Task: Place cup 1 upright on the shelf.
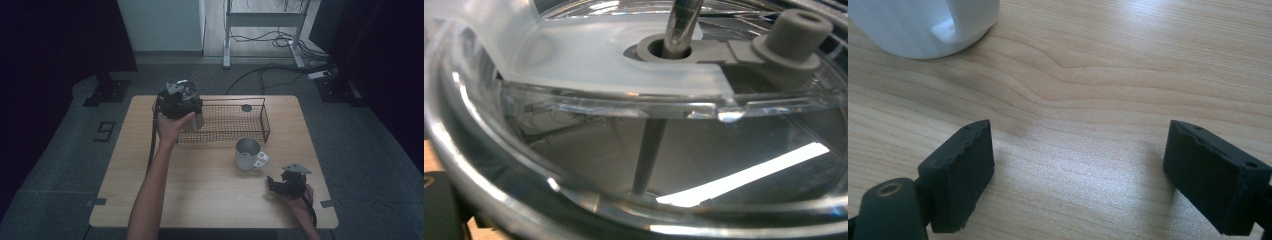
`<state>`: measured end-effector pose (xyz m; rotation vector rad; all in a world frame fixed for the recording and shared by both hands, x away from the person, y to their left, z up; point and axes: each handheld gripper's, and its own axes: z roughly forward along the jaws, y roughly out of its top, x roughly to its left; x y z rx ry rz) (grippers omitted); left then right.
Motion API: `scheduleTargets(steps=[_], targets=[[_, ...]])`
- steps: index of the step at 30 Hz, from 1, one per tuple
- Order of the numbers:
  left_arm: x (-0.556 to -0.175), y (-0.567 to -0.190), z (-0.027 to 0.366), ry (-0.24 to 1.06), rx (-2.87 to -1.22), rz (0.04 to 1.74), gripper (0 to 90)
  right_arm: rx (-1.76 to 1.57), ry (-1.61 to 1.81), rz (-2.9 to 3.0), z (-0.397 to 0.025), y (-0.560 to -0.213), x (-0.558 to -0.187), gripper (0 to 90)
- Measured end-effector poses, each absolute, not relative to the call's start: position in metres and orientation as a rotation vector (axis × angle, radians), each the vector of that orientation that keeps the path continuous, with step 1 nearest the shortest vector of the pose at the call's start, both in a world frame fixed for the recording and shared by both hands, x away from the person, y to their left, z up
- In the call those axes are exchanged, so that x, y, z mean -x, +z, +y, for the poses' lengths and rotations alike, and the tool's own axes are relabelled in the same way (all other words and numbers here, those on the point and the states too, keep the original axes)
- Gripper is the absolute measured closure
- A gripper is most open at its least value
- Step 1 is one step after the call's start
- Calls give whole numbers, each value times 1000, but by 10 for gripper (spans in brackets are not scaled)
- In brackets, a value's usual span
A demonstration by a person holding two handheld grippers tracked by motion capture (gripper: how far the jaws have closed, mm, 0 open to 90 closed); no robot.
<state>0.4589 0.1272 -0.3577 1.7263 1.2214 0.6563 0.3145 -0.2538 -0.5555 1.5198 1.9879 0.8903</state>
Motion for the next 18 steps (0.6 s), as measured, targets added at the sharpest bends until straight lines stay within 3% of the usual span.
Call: scheduleTargets(steps=[18], targets=[[-486,-368,113,648,-1732,1269,41,-1521,890,1987,-254,-555,-314,131]])
